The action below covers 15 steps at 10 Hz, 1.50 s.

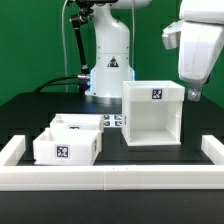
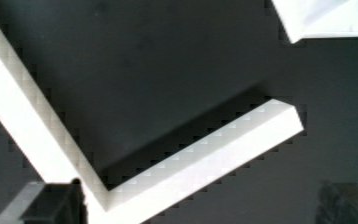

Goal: Assemble drawer

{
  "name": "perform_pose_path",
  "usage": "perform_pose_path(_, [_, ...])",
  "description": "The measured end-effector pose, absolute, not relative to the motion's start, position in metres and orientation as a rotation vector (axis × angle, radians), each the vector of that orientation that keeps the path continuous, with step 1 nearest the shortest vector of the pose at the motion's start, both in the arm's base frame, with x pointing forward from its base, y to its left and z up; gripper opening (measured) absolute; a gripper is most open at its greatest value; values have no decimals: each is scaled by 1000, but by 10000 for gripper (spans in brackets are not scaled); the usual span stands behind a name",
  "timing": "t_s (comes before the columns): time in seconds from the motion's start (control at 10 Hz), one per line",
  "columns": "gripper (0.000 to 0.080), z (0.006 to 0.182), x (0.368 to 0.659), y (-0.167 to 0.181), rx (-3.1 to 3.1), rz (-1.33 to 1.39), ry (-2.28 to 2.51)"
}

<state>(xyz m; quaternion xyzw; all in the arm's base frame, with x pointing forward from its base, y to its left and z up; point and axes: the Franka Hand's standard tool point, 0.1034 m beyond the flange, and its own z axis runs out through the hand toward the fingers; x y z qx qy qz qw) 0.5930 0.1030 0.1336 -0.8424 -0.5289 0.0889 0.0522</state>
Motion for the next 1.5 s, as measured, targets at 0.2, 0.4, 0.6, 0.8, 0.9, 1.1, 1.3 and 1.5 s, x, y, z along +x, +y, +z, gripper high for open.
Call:
perform_pose_path(0.2, [649,134,593,103,-2561,271,-1609])
perform_pose_path(0.4, [649,133,593,103,-2563,270,-1608])
perform_pose_path(0.6, [649,132,586,97,-2673,196,-1495])
perform_pose_path(0.8, [649,133,548,88,-2814,162,-1298])
perform_pose_path(0.9, [649,135,540,87,-2884,160,-1155])
perform_pose_path(1.1, [649,134,537,87,-2955,170,-973])
perform_pose_path(1.3, [649,133,537,88,-3019,175,-776])
perform_pose_path(1.5, [649,133,537,88,-3058,177,-633])
